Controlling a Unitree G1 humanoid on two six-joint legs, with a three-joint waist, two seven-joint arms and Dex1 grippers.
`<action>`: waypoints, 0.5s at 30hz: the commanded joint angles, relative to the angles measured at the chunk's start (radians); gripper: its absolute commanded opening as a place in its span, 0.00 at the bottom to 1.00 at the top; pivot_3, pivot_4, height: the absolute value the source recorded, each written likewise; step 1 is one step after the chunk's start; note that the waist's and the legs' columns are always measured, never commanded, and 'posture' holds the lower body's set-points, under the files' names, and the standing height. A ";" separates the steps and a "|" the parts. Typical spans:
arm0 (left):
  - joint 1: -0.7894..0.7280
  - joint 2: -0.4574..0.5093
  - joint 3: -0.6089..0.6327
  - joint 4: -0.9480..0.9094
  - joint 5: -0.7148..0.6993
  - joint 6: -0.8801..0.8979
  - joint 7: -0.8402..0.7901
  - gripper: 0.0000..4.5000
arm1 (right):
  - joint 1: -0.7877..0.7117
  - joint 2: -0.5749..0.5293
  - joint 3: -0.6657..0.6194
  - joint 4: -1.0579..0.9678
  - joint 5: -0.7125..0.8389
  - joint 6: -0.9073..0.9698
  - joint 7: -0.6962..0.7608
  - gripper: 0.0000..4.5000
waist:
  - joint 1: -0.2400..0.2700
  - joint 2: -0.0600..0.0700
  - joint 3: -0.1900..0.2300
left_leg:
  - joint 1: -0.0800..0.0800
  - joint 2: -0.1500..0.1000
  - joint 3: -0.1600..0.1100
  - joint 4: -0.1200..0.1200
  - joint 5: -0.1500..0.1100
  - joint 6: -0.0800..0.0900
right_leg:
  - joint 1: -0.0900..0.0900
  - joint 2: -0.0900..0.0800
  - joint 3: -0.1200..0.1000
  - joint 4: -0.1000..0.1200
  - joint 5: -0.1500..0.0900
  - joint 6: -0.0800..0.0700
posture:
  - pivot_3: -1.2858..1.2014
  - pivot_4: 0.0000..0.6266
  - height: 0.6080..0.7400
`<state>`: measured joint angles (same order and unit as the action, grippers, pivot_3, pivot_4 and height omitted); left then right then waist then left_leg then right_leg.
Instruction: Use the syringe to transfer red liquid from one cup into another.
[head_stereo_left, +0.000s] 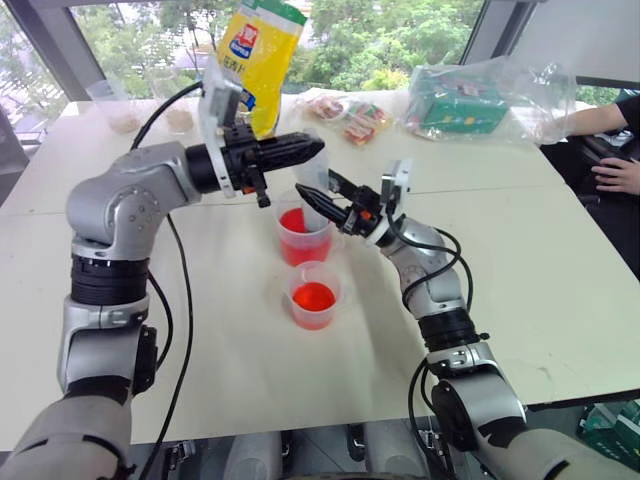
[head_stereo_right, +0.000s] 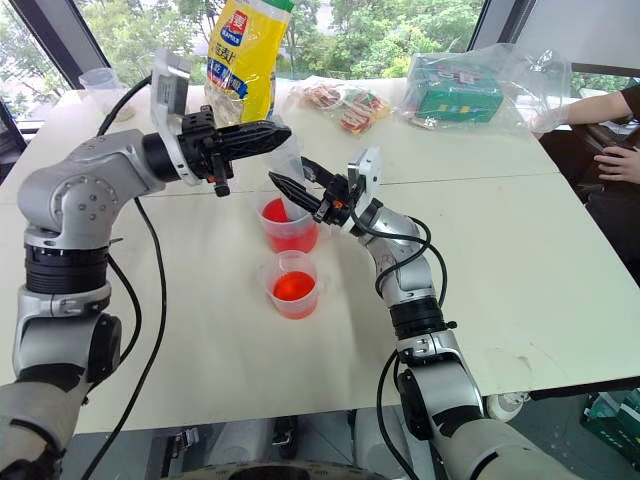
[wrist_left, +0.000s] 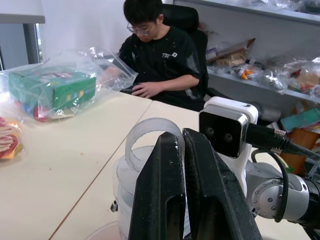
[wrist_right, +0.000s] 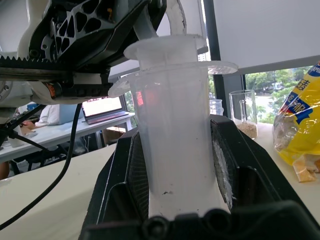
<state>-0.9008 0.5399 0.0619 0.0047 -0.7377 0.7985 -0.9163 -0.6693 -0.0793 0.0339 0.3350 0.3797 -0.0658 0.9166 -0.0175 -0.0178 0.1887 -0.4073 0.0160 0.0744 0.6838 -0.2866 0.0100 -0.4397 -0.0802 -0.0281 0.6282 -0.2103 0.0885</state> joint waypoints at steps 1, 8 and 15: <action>-0.099 0.017 0.113 -0.011 -0.036 -0.052 0.022 0.01 | 0.037 -0.003 0.034 -0.013 -0.003 0.035 0.026 0.31 | 0.000 0.000 0.000 | 0.000 0.000 0.000 0.000 0.000 0.000 | 0.000 0.000 0.000 0.000 0.000 0.000 | 0.52 0.24 1.00; -0.128 0.024 0.113 0.023 -0.025 -0.082 0.022 0.01 | 0.046 -0.008 0.040 -0.026 0.000 0.049 0.025 0.31 | 0.000 0.000 0.000 | 0.000 0.000 0.000 0.000 0.000 0.000 | 0.000 0.000 0.000 0.000 0.000 0.000 | 0.52 0.24 1.00; -0.136 0.025 0.115 0.031 -0.022 -0.089 0.022 0.01 | 0.045 -0.006 0.040 -0.029 0.001 0.054 0.024 0.31 | 0.000 0.000 0.000 | 0.000 0.000 0.000 0.000 0.000 0.000 | 0.000 0.000 0.000 0.000 0.000 0.000 | 0.52 0.24 1.00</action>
<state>-0.9492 0.5405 0.0620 0.0583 -0.7521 0.7966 -0.9175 -0.6575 -0.0816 0.0310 0.3134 0.3981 -0.0265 0.9078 -0.0175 -0.0178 0.1887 -0.4074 0.0160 0.0744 0.6838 -0.2866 0.0100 -0.4399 -0.0802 -0.0281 0.6284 -0.2103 0.0885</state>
